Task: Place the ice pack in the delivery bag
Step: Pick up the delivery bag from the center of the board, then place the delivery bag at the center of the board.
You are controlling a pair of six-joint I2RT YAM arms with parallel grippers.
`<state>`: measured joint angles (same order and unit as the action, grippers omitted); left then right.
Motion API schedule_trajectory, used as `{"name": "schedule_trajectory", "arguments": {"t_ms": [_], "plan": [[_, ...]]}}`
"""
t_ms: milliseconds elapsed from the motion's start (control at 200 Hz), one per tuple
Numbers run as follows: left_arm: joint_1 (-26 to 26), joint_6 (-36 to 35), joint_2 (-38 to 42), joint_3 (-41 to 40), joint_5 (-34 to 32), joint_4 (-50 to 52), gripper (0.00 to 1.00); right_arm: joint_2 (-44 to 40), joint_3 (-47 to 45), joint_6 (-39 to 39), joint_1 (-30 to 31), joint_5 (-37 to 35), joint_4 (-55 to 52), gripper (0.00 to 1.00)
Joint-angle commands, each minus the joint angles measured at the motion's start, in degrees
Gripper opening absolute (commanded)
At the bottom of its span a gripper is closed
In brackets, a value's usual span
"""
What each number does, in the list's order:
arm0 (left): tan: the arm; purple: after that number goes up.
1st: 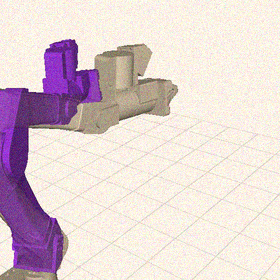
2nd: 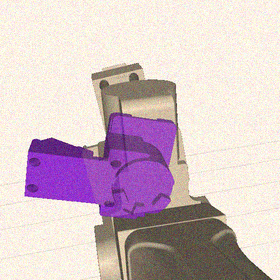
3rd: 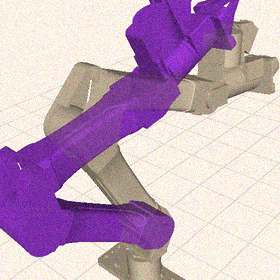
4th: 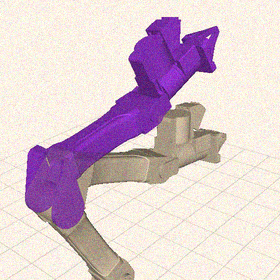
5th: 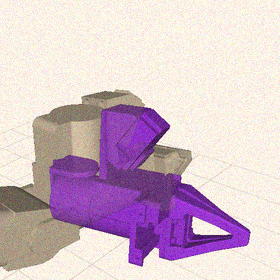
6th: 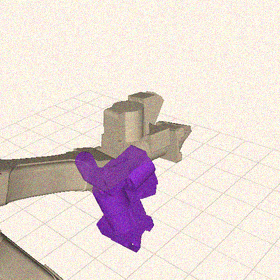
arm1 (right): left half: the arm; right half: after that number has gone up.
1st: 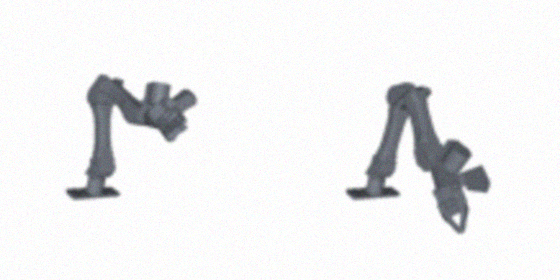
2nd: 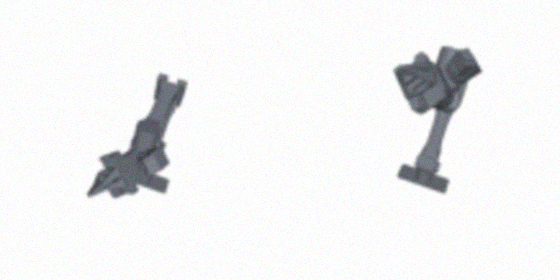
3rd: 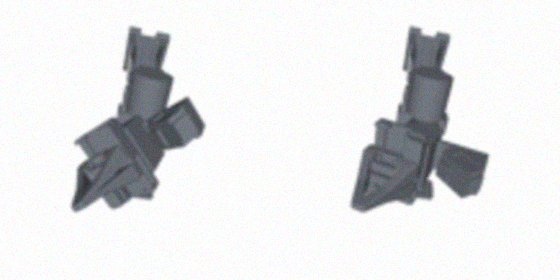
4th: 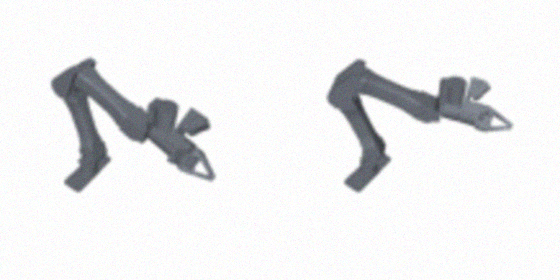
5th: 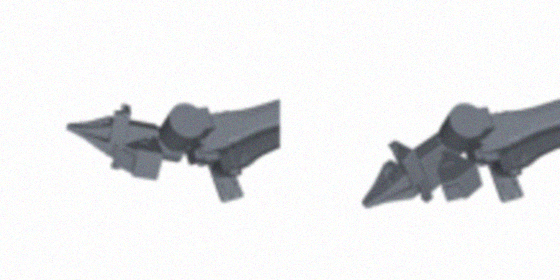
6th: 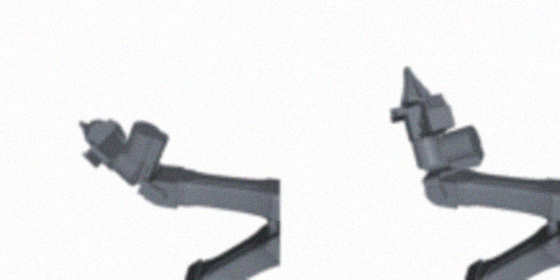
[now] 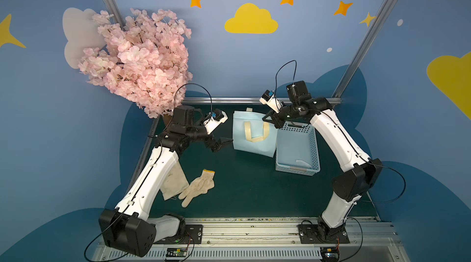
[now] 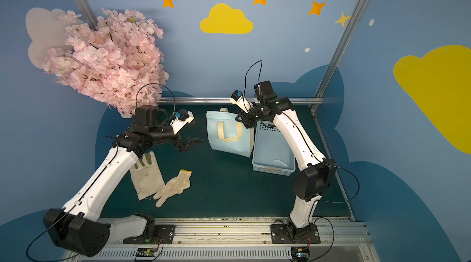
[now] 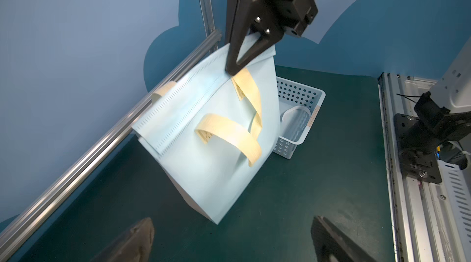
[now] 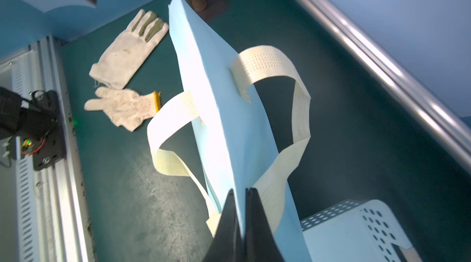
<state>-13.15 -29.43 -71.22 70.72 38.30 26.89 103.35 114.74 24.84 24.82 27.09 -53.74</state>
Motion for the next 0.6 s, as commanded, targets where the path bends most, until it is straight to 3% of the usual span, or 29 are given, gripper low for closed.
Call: {"name": "schedule_trajectory", "arguments": {"t_ms": [0,310,365,441,511,596], "plan": [[0.5,3.0,1.9,-3.8,-2.2,-2.8,1.00,3.0,6.9,-3.0,-1.0,0.5,8.2,0.00],[0.8,7.9,3.5,-12.0,-4.1,-6.4,1.00,17.2,17.8,-6.1,-3.8,0.2,9.7,0.00],[0.8,9.0,3.2,-12.8,-5.4,-7.0,1.00,18.8,18.9,-6.5,-4.2,-0.3,9.7,0.25],[0.8,10.8,2.9,-14.0,-7.5,-8.1,1.00,19.0,19.6,-6.5,-4.5,-2.3,9.6,0.49],[0.8,12.5,2.8,-15.3,-8.4,-9.3,1.00,17.3,19.8,-6.5,-4.7,-4.4,9.3,0.69],[0.8,15.0,2.5,-16.5,-10.4,-11.3,1.00,13.4,19.1,-6.4,-4.9,-8.4,9.1,0.86]]}}
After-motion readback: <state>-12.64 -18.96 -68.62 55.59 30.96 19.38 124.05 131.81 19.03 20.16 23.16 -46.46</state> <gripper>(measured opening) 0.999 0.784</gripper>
